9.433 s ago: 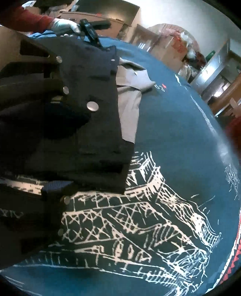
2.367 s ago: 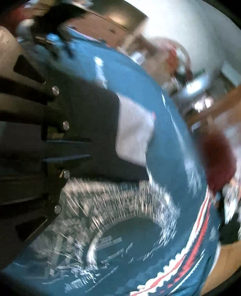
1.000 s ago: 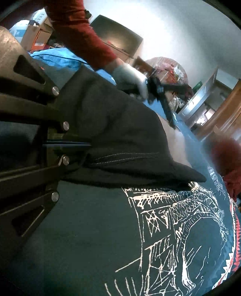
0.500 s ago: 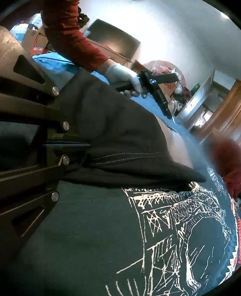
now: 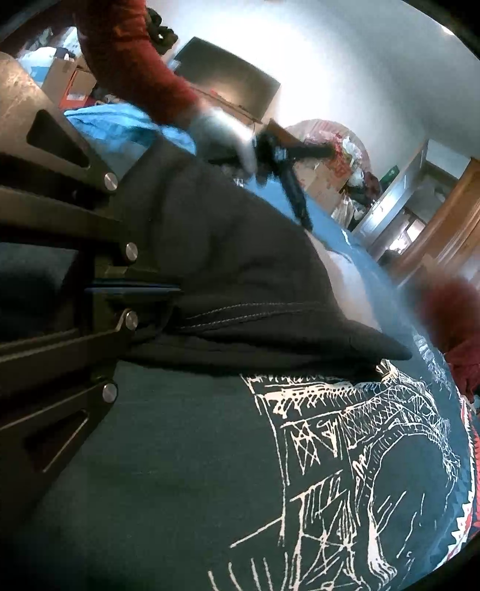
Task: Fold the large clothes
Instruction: 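Lower the navy jacket bundle onto the duvet and open the right gripper, then pull both grippers back from the folded navy bundle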
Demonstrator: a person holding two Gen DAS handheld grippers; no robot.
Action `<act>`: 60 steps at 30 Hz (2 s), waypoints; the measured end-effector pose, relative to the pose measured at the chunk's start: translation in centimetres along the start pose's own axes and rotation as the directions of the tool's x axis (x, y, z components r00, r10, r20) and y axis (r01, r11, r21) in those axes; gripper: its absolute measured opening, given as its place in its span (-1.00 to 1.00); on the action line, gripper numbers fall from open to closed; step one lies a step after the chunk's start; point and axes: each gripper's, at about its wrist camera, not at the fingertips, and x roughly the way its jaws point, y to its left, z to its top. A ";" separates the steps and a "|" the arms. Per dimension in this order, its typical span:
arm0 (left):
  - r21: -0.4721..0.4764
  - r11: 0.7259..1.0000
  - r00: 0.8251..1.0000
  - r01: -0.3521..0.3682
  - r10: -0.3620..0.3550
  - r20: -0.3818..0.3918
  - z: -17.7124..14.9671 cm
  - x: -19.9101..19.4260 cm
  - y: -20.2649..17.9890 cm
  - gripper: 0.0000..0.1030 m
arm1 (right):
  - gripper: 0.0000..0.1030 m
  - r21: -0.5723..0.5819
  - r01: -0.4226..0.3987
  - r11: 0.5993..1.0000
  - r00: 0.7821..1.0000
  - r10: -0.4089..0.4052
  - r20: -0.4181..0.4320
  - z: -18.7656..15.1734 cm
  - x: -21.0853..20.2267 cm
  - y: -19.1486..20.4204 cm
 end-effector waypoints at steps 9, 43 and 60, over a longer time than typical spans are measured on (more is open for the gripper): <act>-0.108 0.993 0.999 -0.044 0.046 0.016 -13.8 -12.6 -7.7 0.69 | 0.37 -0.263 0.422 0.868 0.907 -0.404 0.121 -2.8 -3.1 11.4; -0.141 0.952 0.962 -0.270 0.260 -0.087 -18.8 -8.2 -13.9 1.00 | 1.00 -0.112 0.678 0.727 0.730 -0.683 -0.016 -7.2 0.0 7.2; -0.144 0.955 0.964 -0.261 0.249 -0.095 -18.8 -8.5 -13.6 1.00 | 1.00 -0.111 0.674 0.730 0.735 -0.678 0.000 -7.4 -0.2 7.3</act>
